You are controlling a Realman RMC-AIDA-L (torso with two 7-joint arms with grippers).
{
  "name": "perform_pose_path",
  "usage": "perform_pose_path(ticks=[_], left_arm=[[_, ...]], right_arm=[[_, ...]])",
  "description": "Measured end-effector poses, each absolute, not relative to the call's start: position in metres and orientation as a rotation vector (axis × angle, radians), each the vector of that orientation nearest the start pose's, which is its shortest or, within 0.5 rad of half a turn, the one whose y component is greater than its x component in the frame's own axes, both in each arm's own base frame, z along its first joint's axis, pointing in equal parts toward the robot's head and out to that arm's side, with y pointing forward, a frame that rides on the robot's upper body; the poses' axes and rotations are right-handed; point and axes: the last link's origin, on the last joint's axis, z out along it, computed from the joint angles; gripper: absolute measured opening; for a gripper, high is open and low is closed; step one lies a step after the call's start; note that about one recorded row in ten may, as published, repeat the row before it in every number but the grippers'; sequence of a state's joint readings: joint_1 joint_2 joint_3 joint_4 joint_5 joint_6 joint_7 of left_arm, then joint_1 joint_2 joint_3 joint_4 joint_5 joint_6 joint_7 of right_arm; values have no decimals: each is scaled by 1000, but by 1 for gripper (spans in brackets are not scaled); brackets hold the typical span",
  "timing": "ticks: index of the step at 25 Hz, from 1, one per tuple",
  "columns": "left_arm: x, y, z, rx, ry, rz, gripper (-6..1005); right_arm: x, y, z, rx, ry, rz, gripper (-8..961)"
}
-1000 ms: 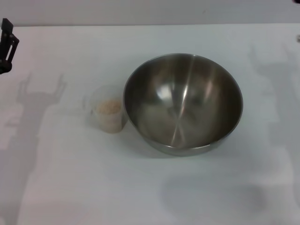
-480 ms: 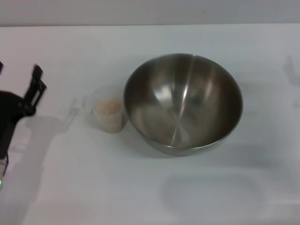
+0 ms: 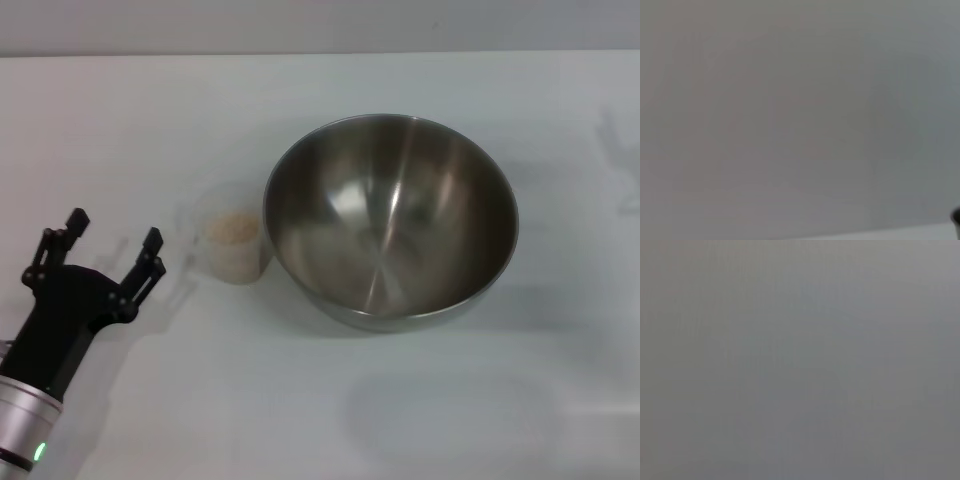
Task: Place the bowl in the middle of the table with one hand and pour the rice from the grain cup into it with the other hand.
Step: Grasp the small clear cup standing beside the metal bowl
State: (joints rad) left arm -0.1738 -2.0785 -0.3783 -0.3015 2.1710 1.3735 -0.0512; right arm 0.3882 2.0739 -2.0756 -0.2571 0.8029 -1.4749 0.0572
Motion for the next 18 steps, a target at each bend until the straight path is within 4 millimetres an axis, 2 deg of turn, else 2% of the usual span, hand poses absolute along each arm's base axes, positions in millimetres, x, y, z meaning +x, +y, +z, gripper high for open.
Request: perform_pose_path(ticks=[12,18], left_arm=[[-319,239,-81,-1885,-538,-712,823],[-317,250,-81,-1896,-532,-693,822]], right_arm=[[303,323,39,-1298,289,891,826],[304,322,39,-1296,293,887,826]])
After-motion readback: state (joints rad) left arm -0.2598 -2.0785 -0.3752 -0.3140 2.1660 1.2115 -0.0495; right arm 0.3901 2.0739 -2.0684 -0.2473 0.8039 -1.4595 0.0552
